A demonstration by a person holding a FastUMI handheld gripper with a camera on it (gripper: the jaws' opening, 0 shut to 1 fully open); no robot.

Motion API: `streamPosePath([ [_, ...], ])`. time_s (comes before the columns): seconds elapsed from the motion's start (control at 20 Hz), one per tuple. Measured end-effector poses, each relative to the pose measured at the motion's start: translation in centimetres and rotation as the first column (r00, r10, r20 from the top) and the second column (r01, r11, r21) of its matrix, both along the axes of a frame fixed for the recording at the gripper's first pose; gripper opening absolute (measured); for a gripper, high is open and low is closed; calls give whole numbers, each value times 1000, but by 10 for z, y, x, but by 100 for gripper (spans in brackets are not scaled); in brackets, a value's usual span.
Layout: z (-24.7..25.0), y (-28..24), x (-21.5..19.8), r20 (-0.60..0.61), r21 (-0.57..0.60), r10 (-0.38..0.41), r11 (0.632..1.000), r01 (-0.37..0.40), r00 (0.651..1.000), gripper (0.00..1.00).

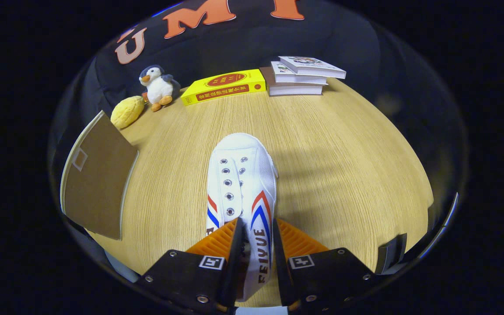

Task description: Open the storage box then place both shoes into the box .Put the left shoe in first, then the right shoe, with the right side of both shoes facing outward in a uniform manner.

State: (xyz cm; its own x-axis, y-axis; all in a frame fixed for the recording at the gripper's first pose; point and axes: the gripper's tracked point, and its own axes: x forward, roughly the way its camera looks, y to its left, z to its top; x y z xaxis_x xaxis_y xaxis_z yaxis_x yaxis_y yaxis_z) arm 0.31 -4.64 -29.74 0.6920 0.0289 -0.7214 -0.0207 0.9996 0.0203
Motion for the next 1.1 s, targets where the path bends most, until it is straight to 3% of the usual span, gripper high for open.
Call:
streamPosePath([
  [0.05,5,-3,-2,23,-14,20,1000,-19,1000,36],
  [0.2,2,-9,2,55,44,6,999,-8,998,3],
  [0.25,3,-9,2,56,66,-6,998,3,998,1],
  [0.65,47,21,5,139,166,-59,985,35,989,0],
  [1.1,156,151,-7,280,353,-151,935,45,948,0],
])
